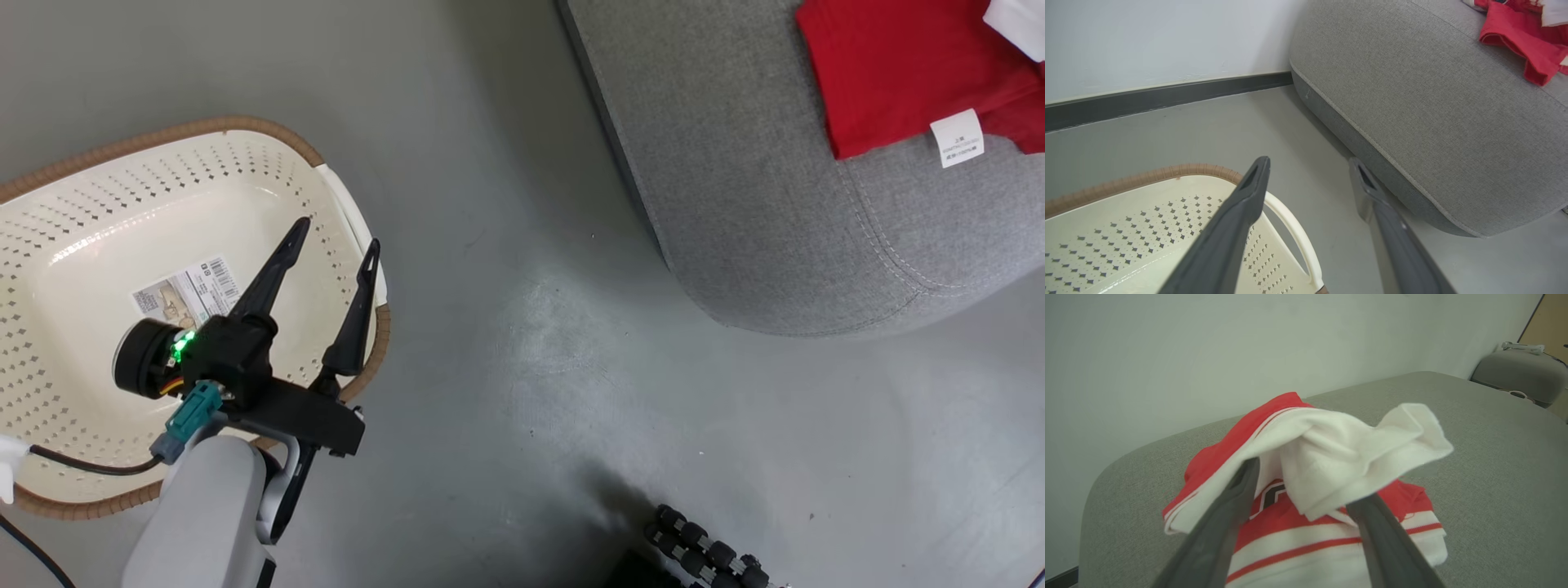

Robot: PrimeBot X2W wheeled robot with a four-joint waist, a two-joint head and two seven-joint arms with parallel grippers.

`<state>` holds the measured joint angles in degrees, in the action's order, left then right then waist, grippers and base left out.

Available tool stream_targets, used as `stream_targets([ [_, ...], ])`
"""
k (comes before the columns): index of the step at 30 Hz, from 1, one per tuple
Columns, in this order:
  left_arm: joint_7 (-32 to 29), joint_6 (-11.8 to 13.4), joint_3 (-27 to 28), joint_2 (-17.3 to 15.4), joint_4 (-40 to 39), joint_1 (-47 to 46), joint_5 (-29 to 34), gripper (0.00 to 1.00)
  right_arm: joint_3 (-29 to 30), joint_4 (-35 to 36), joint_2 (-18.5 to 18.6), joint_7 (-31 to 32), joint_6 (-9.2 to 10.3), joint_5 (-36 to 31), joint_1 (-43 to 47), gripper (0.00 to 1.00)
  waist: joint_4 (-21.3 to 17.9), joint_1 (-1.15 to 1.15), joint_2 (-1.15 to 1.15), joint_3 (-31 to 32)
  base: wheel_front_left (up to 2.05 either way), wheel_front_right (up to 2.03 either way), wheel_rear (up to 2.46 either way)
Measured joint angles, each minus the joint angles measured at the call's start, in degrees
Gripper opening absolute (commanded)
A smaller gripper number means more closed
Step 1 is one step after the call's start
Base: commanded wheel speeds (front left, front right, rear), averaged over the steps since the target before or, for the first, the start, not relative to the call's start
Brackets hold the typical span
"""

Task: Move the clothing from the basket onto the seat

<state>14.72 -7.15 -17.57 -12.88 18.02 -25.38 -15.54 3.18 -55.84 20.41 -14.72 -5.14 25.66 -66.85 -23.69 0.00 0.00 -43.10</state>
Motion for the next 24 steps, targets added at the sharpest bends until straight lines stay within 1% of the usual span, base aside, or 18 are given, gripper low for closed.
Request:
stream_targets([
  [3, 0.00, 0.00, -0.11, 0.38, 0.20, 0.00, 0.00, 1.00, 0.00, 0.16, 0.01, 0.00, -0.09, -0.38, 0.72, 1.00, -0.07, 0.00, 0.00, 0.67, 0.00, 0.00, 0.00],
  [4, 0.00, 0.00, -0.11, 0.45, 0.31, 0.00, 0.00, 1.00, 0.00, 0.16, 0.02, 0.00, -0.41, -0.58, 0.85, 1.00, -0.09, 0.00, 0.00, 0.93, 0.00, 0.00, 0.00],
  [11, 0.00, 0.00, -0.12, 0.81, 1.18, 0.02, -0.40, 1.00, -0.99, 1.55, -0.31, 0.00, -0.52, -1.64, 3.64, 1.00, -0.04, 0.00, -0.01, 2.92, 0.00, 0.00, 0.00],
  [16, 0.00, 0.00, -0.32, 2.10, 1.58, 0.03, -0.62, 1.00, -1.92, 2.60, -1.65, 0.01, -0.92, -3.49, 5.47, 1.00, 0.21, 0.00, -0.01, 4.63, 0.00, 0.00, 0.00],
  [24, 0.00, 0.00, -0.24, 3.92, 2.79, 0.05, -1.29, 1.00, -3.65, 4.71, -2.19, 0.01, -1.23, -4.83, 6.70, 1.00, 1.25, 0.00, -0.01, 7.88, 0.00, 0.00, 0.00],
])
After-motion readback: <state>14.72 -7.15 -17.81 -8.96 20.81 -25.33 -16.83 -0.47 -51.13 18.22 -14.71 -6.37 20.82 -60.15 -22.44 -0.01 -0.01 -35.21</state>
